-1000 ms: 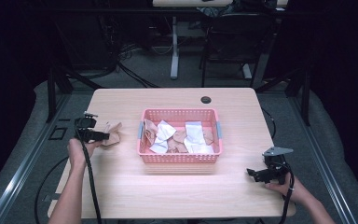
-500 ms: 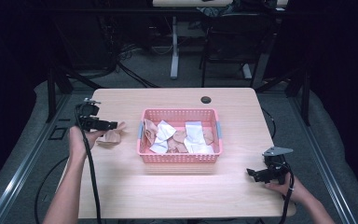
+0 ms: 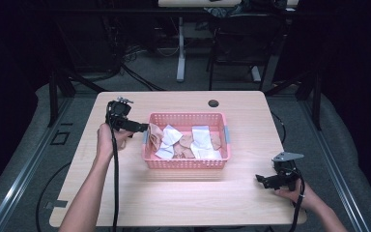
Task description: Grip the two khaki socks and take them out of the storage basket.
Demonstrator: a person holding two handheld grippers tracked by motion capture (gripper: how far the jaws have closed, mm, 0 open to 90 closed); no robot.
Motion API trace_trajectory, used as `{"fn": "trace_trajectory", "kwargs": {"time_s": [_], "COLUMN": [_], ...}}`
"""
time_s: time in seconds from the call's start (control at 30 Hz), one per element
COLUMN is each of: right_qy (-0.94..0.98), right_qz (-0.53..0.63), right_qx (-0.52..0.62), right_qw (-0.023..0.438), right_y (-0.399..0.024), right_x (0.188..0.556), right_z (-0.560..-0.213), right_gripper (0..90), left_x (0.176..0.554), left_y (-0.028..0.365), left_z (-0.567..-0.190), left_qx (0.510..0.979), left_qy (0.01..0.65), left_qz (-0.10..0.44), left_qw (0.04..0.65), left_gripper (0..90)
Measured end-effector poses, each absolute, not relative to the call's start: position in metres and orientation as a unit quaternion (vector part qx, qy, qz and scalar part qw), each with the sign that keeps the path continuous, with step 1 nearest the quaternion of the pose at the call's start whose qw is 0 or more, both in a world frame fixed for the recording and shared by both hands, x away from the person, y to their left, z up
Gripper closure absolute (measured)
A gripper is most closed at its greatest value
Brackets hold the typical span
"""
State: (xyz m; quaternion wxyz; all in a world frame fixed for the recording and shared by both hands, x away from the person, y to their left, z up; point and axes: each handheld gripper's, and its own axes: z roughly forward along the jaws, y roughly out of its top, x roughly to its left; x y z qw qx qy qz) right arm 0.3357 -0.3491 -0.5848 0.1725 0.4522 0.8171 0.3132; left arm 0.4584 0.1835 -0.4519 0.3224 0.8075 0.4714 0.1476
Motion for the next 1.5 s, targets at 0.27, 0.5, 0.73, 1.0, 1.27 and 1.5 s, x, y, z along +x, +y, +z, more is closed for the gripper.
{"fn": "trace_trajectory", "kwargs": {"time_s": [0.27,0.5,0.73,1.0,1.27,1.5], "right_qy": [0.817,0.817,0.818,0.818,0.818,0.818], "right_qz": [0.313,0.316,0.315,0.315,0.313,0.315], "right_qx": [0.452,0.451,0.451,0.449,0.45,0.45], "right_qw": [0.173,0.172,0.171,0.172,0.172,0.171], "right_y": [-0.349,-0.349,-0.349,-0.349,-0.349,-0.349], "right_x": [0.335,0.335,0.335,0.335,0.335,0.335], "right_z": [-0.585,-0.585,-0.585,-0.585,-0.585,-0.585], "right_gripper": [0.0,0.0,0.0,0.0,0.0,0.0], "left_x": [0.473,0.487,0.496,0.499,0.499,0.501], "left_y": [0.159,0.145,0.141,0.14,0.133,0.129], "left_z": [-0.454,-0.462,-0.467,-0.472,-0.472,-0.471], "left_qx": [0.82,0.833,0.844,0.845,0.853,0.855], "left_qy": [0.458,0.463,0.463,0.469,0.461,0.463], "left_qz": [0.124,0.113,0.108,0.106,0.112,0.099], "left_qw": [0.32,0.28,0.249,0.234,0.22,0.211], "left_gripper": [16.6,33.6,48.3,56.9,72.1,86.2]}}
